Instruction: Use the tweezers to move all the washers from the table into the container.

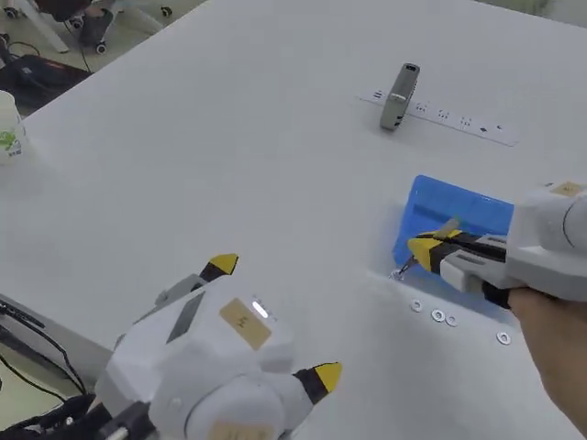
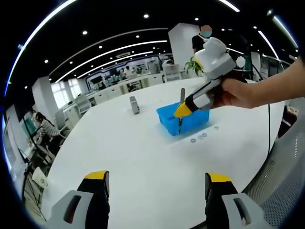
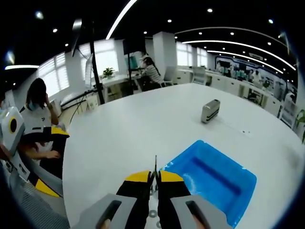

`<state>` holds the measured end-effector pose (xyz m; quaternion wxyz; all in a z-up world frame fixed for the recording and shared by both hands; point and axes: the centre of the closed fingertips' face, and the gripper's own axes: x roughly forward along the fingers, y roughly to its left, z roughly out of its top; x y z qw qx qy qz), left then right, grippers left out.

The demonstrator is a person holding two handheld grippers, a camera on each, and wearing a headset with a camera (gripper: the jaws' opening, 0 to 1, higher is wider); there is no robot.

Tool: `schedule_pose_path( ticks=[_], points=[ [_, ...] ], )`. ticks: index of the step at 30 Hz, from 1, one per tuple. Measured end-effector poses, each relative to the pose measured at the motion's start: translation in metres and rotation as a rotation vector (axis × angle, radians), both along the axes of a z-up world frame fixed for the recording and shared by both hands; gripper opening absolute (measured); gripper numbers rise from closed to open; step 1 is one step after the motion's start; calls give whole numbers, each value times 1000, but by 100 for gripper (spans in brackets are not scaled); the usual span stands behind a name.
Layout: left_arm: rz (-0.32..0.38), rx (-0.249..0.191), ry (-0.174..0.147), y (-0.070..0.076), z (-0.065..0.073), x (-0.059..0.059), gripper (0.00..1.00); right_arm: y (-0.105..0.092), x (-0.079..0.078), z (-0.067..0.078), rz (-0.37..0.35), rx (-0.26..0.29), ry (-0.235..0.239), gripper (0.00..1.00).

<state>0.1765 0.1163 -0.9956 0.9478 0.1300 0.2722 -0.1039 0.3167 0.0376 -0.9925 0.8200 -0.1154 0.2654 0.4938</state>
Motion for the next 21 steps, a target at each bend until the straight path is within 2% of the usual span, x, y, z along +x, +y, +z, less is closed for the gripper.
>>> schedule_pose_path(
  ticks=[3, 9, 11, 21],
  points=[
    [3, -4, 3, 0, 0, 0, 84, 0, 0, 14, 6, 10, 1, 0],
    [-2, -12, -9, -1, 2, 0, 84, -5, -5, 28, 8, -11, -17, 0],
    [-2, -13, -11, -1, 2, 0, 84, -7, -6, 33, 7, -23, -35, 0],
    [2, -25, -26, 0, 5, 0, 84, -12, -6, 61, -14, -10, -60, 0]
  ],
)
